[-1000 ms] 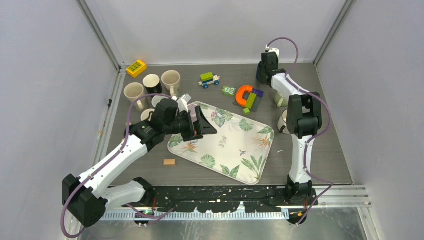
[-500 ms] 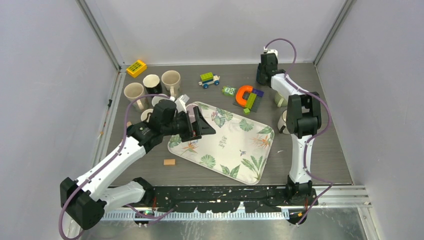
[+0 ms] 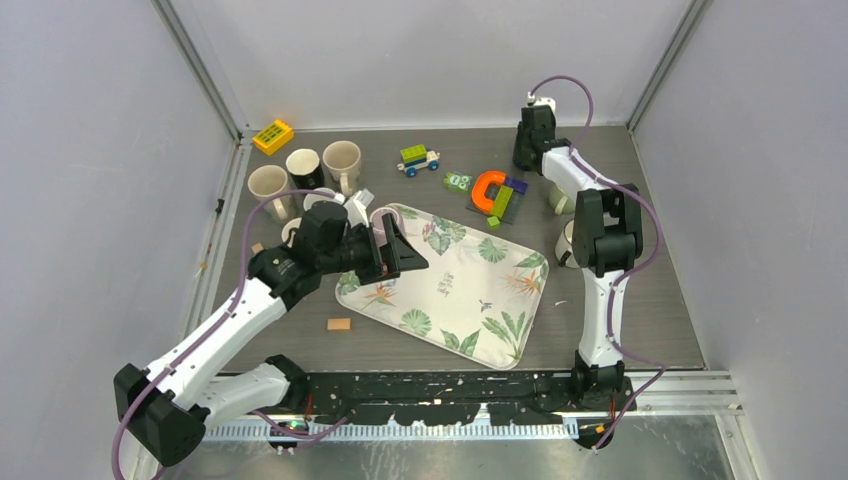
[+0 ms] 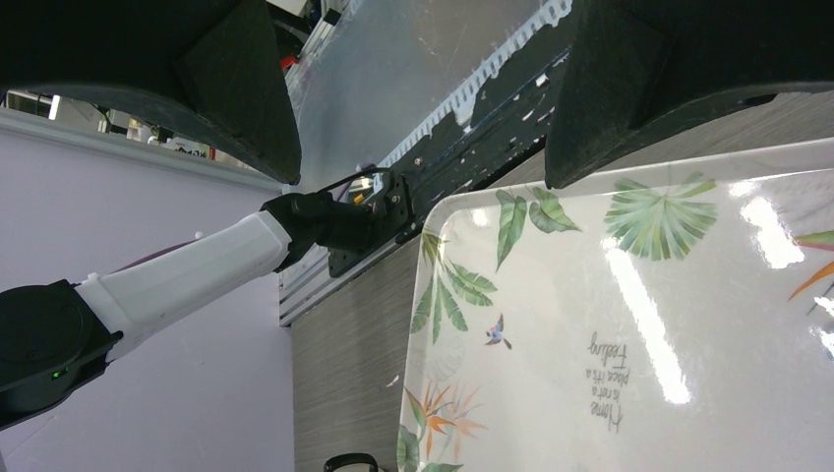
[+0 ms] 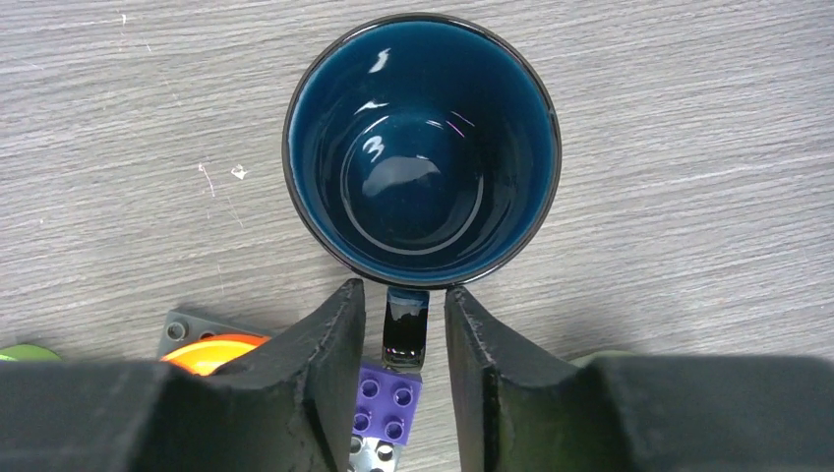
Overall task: Turn the mug right side up
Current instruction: Place the cup at the corner of the board.
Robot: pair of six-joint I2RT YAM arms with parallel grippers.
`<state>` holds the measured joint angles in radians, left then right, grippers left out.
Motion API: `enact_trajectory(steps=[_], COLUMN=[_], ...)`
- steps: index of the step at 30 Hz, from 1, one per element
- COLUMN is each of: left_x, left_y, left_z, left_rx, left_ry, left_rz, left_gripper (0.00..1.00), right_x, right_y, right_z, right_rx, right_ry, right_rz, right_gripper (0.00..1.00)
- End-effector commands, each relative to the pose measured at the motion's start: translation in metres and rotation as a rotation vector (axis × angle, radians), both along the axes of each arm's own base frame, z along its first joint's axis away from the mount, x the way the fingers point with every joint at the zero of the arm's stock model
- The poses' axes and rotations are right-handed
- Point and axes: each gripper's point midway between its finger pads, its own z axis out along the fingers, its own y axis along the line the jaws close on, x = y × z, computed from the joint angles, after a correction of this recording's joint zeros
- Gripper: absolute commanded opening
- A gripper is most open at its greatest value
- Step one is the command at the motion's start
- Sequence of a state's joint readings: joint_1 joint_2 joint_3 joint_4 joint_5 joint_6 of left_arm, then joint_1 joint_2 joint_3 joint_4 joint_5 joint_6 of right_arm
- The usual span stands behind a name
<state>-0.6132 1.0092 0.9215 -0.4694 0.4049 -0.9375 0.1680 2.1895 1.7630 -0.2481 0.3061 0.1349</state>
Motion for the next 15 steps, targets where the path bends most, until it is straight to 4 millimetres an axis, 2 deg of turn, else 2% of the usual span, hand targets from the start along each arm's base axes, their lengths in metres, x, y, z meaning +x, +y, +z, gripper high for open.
enact_trajectory(steps=[1,3,15], left_x=[0.0,0.0,0.002], left_y=[0.003,0.004,0.002], left_z=[0.009,0.01,0.011], left_rx=[-0.013,-0.013,-0.014], left_ry=[-0.029,-0.029,-0.032], left_rz=[0.012,0.013,0.014], left_gripper=[0.95,0.95,0.95], right_x=[0.015,0.015,0.014], right_y=[0.002,0.002,0.002], right_z=[0.033,0.034,0.053], right_rx=[0.018,0.022,0.046], right_ry=[-0.102,-0.102,-0.13], right_rz=[-0.015,-0.02,-0.036], right_gripper=[0.43,0.45,0.78])
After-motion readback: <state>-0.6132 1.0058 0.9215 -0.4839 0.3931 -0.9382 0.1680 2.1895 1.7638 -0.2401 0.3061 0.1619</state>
